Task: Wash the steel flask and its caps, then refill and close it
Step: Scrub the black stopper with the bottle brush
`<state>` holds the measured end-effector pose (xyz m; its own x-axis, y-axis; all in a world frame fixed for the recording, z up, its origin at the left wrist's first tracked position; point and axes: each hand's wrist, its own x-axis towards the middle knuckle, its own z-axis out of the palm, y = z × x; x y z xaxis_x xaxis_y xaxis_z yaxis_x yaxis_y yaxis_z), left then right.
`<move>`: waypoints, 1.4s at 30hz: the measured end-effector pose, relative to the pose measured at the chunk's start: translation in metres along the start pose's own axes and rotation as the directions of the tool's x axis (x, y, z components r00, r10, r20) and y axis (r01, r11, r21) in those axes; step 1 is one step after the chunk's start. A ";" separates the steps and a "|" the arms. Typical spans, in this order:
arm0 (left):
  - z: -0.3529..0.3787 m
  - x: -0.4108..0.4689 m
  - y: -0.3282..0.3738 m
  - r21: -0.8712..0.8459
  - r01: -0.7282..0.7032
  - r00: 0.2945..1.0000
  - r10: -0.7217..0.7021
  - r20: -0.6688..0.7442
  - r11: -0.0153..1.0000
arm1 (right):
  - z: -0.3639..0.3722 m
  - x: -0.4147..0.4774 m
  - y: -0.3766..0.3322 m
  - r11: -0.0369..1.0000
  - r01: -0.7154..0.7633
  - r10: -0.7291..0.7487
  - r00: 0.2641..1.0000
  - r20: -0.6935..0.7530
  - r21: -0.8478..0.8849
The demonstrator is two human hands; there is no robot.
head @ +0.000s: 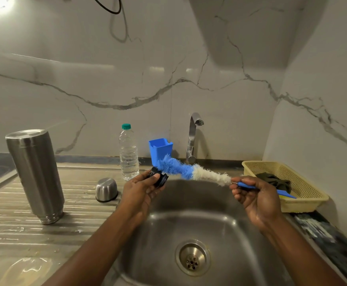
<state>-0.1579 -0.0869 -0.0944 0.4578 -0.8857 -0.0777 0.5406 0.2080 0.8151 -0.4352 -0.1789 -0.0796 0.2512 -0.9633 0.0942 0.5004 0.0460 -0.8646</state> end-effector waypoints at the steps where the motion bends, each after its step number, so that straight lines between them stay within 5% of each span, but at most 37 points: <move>1: 0.000 0.000 0.000 0.000 0.002 1.000 -0.002 0.000 1.000 | 0.000 -0.001 0.001 1.000 -0.006 0.006 1.000 0.000 0.001; 42: 0.002 -0.001 -0.002 -0.074 -0.009 0.999 0.012 0.032 0.997 | 0.008 -0.004 0.006 0.998 -0.064 0.063 0.998 0.018 0.030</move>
<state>-0.1610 -0.0868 -0.0944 0.4414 -0.8959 -0.0497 0.5871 0.2464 0.7711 -0.4268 -0.1730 -0.0811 0.2972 -0.9536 0.0481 0.5082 0.1153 -0.8535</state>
